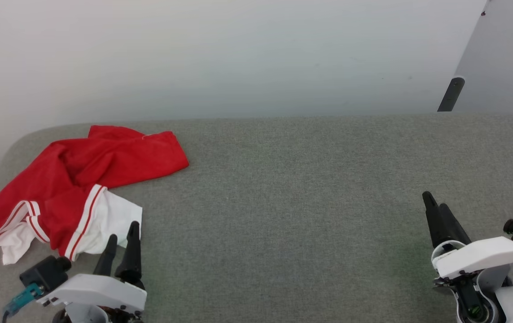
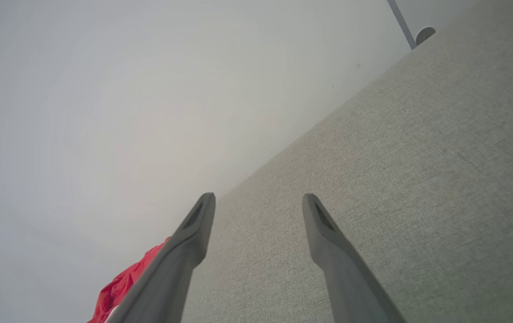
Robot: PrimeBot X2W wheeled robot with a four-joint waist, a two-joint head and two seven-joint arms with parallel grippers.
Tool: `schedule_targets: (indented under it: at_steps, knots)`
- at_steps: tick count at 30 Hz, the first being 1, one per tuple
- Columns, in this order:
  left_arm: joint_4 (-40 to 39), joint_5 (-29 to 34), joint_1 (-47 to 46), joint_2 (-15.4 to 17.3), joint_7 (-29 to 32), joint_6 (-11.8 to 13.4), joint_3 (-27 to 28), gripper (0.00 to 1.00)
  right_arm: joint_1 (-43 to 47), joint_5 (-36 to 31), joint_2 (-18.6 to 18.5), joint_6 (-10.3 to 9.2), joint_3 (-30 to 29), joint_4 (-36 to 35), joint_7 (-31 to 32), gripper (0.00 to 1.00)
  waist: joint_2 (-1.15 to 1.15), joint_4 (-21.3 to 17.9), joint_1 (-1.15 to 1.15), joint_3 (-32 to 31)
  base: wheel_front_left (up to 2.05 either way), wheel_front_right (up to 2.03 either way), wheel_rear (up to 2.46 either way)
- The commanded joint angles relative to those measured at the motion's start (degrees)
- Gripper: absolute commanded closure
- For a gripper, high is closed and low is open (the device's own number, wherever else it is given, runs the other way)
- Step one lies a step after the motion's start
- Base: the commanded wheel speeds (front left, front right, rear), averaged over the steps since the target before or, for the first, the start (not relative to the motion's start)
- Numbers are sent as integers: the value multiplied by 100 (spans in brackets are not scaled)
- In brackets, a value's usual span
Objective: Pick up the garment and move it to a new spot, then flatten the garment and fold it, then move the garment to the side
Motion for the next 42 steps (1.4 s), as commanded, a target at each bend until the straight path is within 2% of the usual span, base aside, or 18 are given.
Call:
schedule_targets:
  at_steps: [1, 12, 27, 42]
  knots:
    - [-57, 184, -163, 63, -47, 18, -12, 0, -184, -195, -65, 3, 44, -34, -50, 0, 0, -2, 0, 1, 0, 0, 0]
    - [-38, 964, -208, 138, -237, 38, -37, 0, -347, -1176, -72, 3, 75, 64, -241, 0, 0, -22, 0, 19, 0, 0, 0]
    - [-73, 1954, -238, 240, -469, 57, -51, 0, -378, -2141, -126, 4, 24, 129, -462, 0, 0, -59, 0, 35, 0, 0, 0]
    - [100, 2453, -288, 233, -672, -125, 125, 0, -475, -2832, -208, 4, -23, 210, -653, 0, 0, -103, 0, -4, 0, 0, 0]
